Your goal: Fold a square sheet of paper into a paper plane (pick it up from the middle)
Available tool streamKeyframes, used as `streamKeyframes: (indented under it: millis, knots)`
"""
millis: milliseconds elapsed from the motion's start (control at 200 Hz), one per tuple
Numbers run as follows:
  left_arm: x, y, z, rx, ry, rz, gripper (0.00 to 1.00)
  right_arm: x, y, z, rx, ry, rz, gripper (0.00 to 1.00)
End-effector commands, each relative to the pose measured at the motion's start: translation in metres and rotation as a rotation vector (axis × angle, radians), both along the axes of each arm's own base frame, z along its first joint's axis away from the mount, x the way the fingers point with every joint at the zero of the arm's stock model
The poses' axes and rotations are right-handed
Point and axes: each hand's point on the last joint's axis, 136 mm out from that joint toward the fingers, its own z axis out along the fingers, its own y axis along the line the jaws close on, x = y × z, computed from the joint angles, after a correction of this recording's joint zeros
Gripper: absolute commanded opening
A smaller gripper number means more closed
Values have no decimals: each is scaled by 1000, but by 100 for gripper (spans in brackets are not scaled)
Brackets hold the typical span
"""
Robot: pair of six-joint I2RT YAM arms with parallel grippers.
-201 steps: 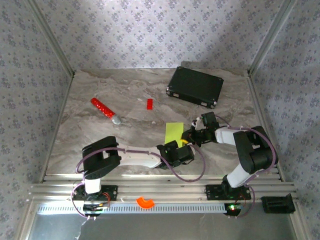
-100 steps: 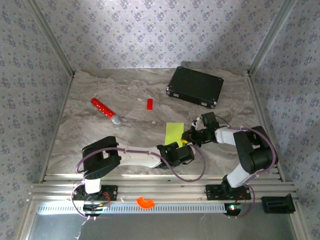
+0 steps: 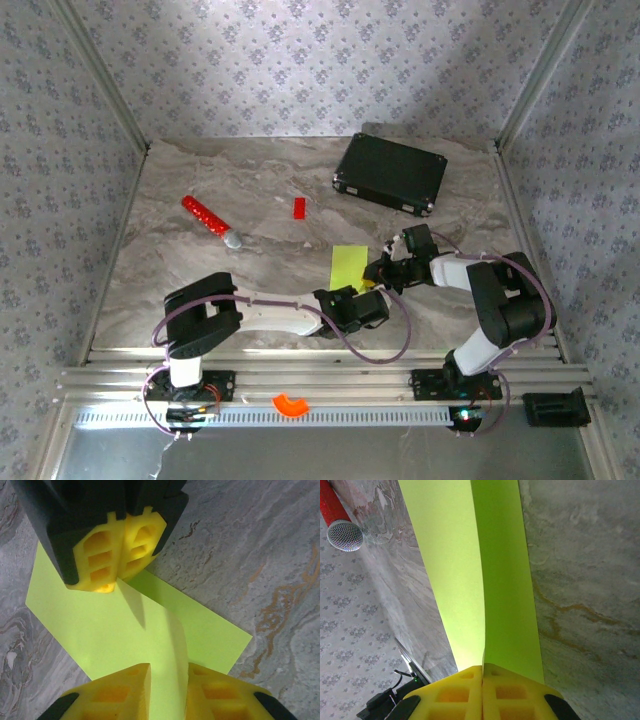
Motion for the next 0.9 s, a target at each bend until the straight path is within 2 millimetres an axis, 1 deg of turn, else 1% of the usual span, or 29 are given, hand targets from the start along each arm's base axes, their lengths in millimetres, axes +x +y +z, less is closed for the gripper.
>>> streamKeyframes:
  millis: [0,155,225,255,310,375,470,540,655,755,895]
  knots:
    - [-1,-4,6,-17,-11,14,17,5,-2,8,-7,-28,1,8]
    - [0,-3,4,-41,11,46,4,5,-3,10,-7,-37,4,10]
    - [1,-2,5,-69,36,72,3,3,-5,10,-24,-43,5,13]
    - [1,-1,6,-89,57,87,3,2,-8,10,-38,-47,4,17]
    - [2,0,8,-145,116,115,3,1,-16,10,-73,-50,-8,26]
    - [3,0,11,-229,210,151,3,-1,-28,11,-114,-58,-28,33]
    - [4,2,13,-365,387,206,4,-3,-52,14,-184,-80,-79,39]
    - [8,2,16,-458,486,243,6,-6,-70,14,-238,-97,-121,40]
    - [10,0,18,-545,620,266,7,-7,-87,20,-283,-173,-181,41]
    - [11,-5,21,-583,689,274,7,-11,-89,27,-294,-245,-163,41]
    - [17,-10,24,-634,736,305,6,-22,-81,31,-231,-223,-119,36]
